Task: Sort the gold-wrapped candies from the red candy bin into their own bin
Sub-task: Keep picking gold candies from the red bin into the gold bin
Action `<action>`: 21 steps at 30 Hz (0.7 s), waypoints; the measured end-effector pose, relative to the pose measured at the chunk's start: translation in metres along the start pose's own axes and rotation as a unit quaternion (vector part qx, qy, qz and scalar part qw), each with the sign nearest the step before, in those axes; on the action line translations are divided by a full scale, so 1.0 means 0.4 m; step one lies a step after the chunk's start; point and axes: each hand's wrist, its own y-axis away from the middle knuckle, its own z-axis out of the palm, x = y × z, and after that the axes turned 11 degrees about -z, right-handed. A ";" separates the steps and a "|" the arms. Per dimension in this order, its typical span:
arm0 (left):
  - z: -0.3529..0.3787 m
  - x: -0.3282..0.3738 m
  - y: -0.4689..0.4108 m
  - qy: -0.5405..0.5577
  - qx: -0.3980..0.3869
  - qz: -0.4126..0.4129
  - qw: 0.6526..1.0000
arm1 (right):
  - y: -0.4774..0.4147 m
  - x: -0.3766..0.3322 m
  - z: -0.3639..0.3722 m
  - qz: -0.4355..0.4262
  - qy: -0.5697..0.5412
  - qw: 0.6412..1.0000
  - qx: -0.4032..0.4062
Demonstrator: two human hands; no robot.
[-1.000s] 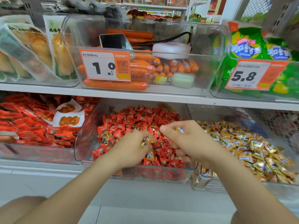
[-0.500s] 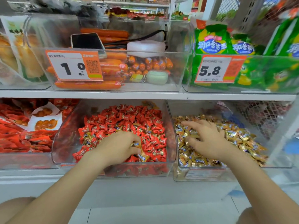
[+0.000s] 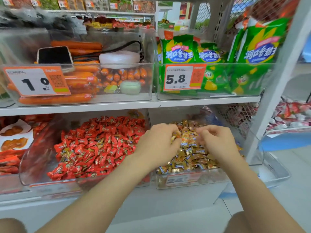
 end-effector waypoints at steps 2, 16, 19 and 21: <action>0.054 0.044 -0.058 -0.068 0.007 -0.026 0.997 | -0.008 0.040 -0.022 0.025 -0.006 1.000 0.010; -0.006 -0.077 0.007 -0.107 0.197 0.100 0.969 | 0.055 -0.075 0.055 -0.157 0.015 0.985 -0.067; -0.102 -0.226 0.094 -0.115 0.218 -0.022 0.969 | 0.110 -0.147 0.146 -0.260 0.037 0.955 -0.135; -0.163 -0.334 0.142 -0.204 0.163 -0.163 0.951 | 0.141 -0.185 0.220 -0.353 0.073 0.915 -0.179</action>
